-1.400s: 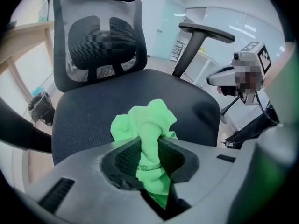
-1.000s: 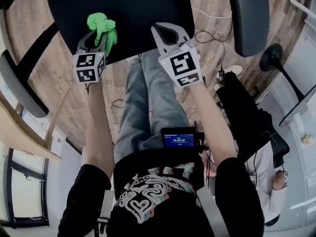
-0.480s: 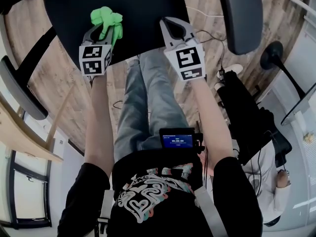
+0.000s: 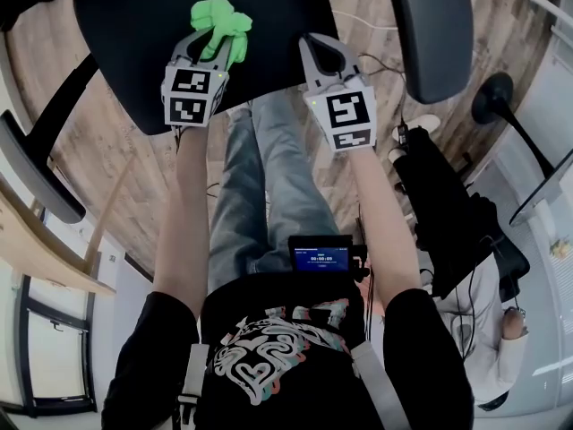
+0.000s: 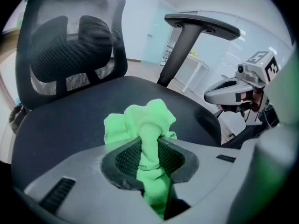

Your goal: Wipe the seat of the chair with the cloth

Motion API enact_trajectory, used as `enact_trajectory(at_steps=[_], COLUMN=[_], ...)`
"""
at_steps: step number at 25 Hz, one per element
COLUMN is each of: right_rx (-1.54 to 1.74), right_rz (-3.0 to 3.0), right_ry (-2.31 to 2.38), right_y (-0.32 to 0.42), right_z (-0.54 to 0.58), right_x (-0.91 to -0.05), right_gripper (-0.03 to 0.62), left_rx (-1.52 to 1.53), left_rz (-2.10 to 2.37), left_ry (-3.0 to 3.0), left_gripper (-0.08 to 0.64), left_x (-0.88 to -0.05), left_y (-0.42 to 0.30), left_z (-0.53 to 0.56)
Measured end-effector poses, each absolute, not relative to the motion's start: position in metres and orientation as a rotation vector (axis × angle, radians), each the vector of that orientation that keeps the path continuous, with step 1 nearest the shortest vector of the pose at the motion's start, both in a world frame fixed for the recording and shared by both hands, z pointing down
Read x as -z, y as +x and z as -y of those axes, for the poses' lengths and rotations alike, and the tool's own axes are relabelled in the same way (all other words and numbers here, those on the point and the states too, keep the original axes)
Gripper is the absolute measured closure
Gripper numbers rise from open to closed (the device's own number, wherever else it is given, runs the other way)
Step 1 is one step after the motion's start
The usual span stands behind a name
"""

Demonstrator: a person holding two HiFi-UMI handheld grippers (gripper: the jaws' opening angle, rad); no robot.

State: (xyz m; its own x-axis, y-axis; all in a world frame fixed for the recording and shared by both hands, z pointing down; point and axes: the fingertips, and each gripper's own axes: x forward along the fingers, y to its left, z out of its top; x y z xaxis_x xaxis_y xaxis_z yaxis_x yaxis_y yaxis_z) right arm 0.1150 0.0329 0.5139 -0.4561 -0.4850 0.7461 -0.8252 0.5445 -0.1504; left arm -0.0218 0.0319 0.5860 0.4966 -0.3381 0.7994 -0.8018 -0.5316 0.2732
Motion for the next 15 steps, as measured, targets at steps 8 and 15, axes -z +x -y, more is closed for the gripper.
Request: enact_trajectory(at_steps=[8,15], right_rx=[-0.757,-0.843], right_rz=[2.11,2.061], right_ry=[1.137,1.237], right_y=[0.132,0.15], right_z=[-0.032,-0.035], right_x=[-0.513,-0.518], right_gripper=[0.591,0.591], left_rx=[-0.882,-0.843], left_rz=[0.851,0.772], left_ry=[2.152,2.22], left_gripper=[0.465,0.465], left_x=[-0.577,-0.57], left_y=[0.031,0.066], left_z=[-0.029,-0.037])
